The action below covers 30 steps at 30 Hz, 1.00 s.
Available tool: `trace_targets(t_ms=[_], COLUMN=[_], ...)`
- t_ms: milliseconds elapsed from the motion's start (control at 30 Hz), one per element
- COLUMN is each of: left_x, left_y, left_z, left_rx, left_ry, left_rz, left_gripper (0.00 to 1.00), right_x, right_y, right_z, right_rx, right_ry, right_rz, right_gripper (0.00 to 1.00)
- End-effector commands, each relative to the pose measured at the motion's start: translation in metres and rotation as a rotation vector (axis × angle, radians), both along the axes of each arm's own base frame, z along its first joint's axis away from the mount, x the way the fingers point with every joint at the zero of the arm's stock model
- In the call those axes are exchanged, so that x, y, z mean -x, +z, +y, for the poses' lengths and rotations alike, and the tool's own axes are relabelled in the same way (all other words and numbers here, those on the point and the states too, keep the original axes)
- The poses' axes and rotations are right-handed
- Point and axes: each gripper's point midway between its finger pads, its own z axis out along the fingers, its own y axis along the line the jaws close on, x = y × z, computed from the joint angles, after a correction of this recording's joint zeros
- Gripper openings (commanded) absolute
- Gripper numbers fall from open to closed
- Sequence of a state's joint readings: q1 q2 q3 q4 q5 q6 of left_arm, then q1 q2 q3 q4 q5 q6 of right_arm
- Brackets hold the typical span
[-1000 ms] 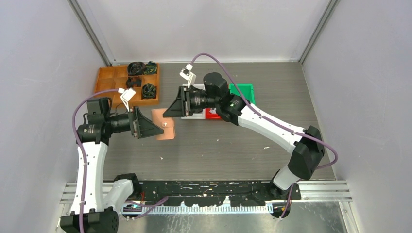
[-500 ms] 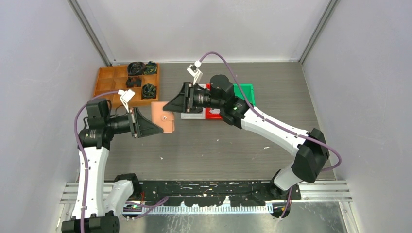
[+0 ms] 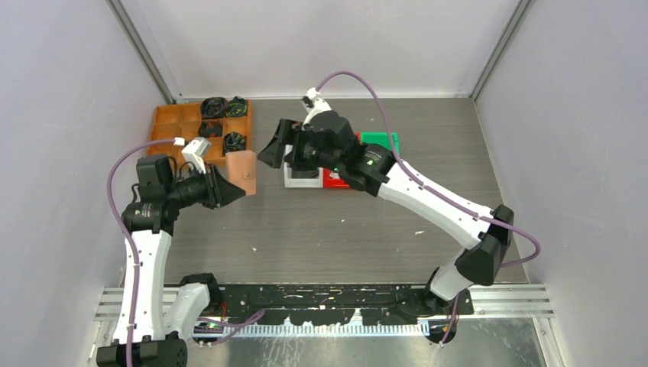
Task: Take the credit cards out of the card holder
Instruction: Open the card holder.
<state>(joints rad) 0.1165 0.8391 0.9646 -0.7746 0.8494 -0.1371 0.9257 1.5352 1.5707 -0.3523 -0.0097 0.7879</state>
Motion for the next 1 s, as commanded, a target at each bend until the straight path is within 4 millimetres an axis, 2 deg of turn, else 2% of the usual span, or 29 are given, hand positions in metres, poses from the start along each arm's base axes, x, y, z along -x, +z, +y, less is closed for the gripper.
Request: trace_targets(t_ms=[0,133,267,600,800,967], left_x=[-0.011,-0.007,-0.005,0.001,0.007,0.008], left_y=[0.008,0.006,0.006,0.004,0.0,0.0], left_z=[0.013,0.011,0.009,0.004,0.0,-0.002], left_rx=[-0.127,-0.134,-0.13,-0.104,-0.092,-0.091], left_ry=[0.017,0.009,0.009,-0.016,-0.04,-0.043], left_rz=[-0.162,-0.172,-0.18,-0.173,-0.16,-0.16], left_gripper=[0.0,0.0,0.0,0.0,0.0,0.0], right_x=[0.013,0.027,0.032,0.019,0.015,0.019], right_y=[-0.007,-0.013,-0.02,-0.035,-0.037,-0.04], right_z=[0.021,0.049,0.067,0.065,0.067,0.077], right_rx=[0.096,0.116,0.142,0.196,0.21,0.2], right_ry=[-0.005,0.043,0.062,-0.019,-0.027,0.009], right_rz=[0.014,0.031,0.038,0.033,0.024,0.048], right_gripper=[0.79,0.73,0.69,0.49,0.48,0.51])
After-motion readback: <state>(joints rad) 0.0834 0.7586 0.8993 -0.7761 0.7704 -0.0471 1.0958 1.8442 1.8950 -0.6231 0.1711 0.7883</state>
